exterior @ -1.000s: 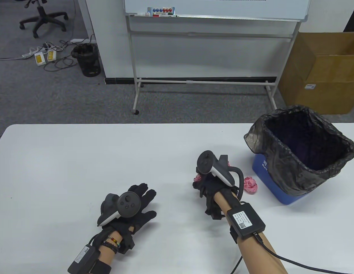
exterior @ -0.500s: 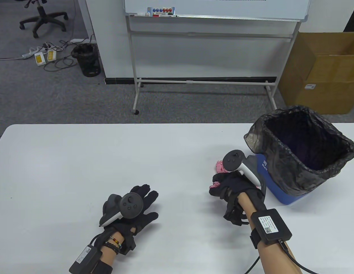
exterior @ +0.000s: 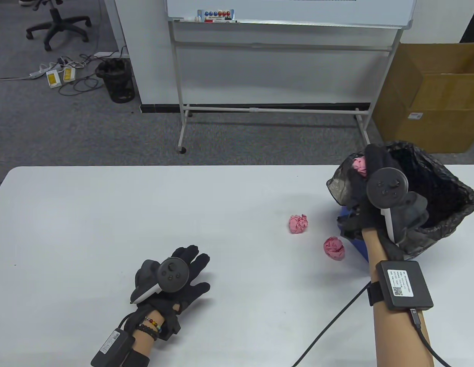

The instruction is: Toss crumpled papers into recycling bin

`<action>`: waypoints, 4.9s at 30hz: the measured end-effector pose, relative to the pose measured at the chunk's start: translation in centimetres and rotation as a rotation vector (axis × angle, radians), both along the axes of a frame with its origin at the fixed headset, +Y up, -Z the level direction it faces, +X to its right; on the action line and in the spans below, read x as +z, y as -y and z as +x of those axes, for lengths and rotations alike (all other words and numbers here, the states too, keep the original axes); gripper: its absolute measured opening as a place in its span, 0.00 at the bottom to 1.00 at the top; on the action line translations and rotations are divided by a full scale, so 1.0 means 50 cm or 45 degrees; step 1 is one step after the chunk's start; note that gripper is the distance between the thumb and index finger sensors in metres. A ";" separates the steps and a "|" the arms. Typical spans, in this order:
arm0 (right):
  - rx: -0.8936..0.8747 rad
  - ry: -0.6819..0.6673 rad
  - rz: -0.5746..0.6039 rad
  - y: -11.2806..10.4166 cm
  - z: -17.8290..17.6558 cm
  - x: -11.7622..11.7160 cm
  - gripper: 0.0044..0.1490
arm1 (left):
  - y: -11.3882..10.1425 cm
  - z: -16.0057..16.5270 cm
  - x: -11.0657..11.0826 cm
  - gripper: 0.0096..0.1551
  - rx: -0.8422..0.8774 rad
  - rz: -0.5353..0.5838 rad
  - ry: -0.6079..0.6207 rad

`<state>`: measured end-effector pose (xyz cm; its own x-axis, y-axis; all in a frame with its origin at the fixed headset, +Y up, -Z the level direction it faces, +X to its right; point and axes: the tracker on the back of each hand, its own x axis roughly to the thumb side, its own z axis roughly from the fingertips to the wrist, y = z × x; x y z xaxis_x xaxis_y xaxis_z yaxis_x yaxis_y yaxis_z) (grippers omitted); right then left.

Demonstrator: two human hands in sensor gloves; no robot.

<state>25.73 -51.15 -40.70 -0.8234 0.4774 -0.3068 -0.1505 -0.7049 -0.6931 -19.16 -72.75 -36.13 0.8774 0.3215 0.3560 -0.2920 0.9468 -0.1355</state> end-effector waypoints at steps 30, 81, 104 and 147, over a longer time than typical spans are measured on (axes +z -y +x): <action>0.327 -0.336 -0.441 0.134 -0.227 -0.090 0.64 | -0.009 -0.009 0.002 0.45 0.013 0.019 -0.016; 0.533 -0.097 -0.945 0.496 -0.276 -0.271 0.40 | -0.009 -0.008 0.001 0.44 -0.015 -0.005 -0.031; 0.252 -0.385 -0.921 0.330 -0.271 -0.142 0.40 | -0.011 0.004 0.005 0.44 0.005 0.012 0.001; 0.261 0.152 -0.352 0.043 0.000 -0.011 0.61 | -0.011 0.007 0.007 0.44 0.003 0.016 0.007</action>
<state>25.74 -53.28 -41.25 -0.8442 0.1918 -0.5005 0.0837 -0.8752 -0.4765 -18.82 -72.20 -35.77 0.8746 0.3190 0.3650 -0.2933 0.9477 -0.1254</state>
